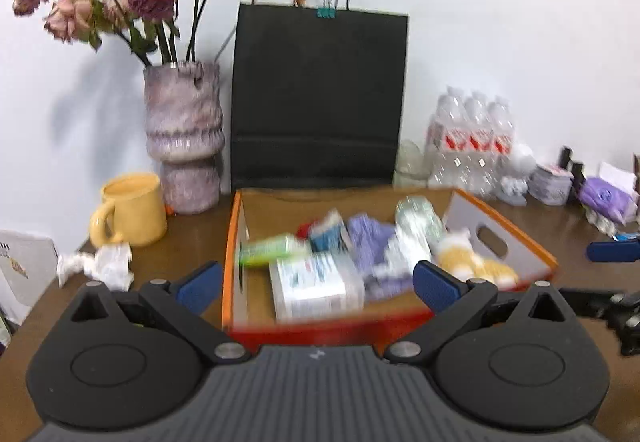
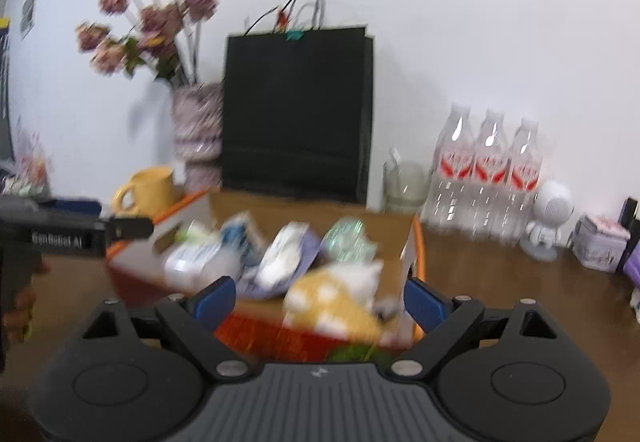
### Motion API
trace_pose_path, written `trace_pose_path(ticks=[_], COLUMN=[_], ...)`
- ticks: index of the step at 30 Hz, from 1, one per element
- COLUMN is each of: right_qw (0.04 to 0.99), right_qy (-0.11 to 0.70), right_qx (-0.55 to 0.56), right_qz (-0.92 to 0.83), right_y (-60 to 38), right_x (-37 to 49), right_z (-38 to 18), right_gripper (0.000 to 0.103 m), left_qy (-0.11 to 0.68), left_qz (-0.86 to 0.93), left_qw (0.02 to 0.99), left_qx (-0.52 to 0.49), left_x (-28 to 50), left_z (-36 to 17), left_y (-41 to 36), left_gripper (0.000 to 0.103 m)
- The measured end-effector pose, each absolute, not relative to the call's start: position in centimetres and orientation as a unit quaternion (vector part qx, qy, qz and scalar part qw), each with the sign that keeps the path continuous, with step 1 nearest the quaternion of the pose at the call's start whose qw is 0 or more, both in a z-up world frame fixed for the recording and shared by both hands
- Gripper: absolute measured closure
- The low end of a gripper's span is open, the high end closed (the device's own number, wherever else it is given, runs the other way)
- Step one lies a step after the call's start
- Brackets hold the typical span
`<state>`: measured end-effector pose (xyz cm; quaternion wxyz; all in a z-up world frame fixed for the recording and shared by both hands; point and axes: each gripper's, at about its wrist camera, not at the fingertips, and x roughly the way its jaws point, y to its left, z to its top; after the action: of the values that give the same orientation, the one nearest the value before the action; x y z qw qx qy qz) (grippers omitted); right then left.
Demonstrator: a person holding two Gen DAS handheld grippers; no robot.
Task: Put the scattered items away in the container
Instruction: 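Withdraw both tools toward the last table items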
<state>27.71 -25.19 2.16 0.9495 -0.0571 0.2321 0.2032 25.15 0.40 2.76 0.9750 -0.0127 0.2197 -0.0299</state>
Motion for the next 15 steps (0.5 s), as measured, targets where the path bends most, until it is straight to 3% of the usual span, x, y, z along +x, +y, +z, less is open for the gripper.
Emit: trace_pose_path(ticks=[12,15], right_qw=[0.920,0.918], right_qy=[0.325,0.332], right_qx=[-0.066,-0.077], right_qz=[0.211,0.204], right_y=[-21.8,-20.9], right_x=[24.5,24.3], right_z=[-4.1,-4.9], right_gripper=[0.020,0.028], left_qy=[0.287,0.300], left_qz=[-0.043,-0.049], left_qw=[0.957,0.953], left_qx=[-0.006,-0.003], left_x=[21.7,22.2], left_z=[-1.4,-2.2], left_y=[0.2,-0.7], left_gripper=[0.000,0.001])
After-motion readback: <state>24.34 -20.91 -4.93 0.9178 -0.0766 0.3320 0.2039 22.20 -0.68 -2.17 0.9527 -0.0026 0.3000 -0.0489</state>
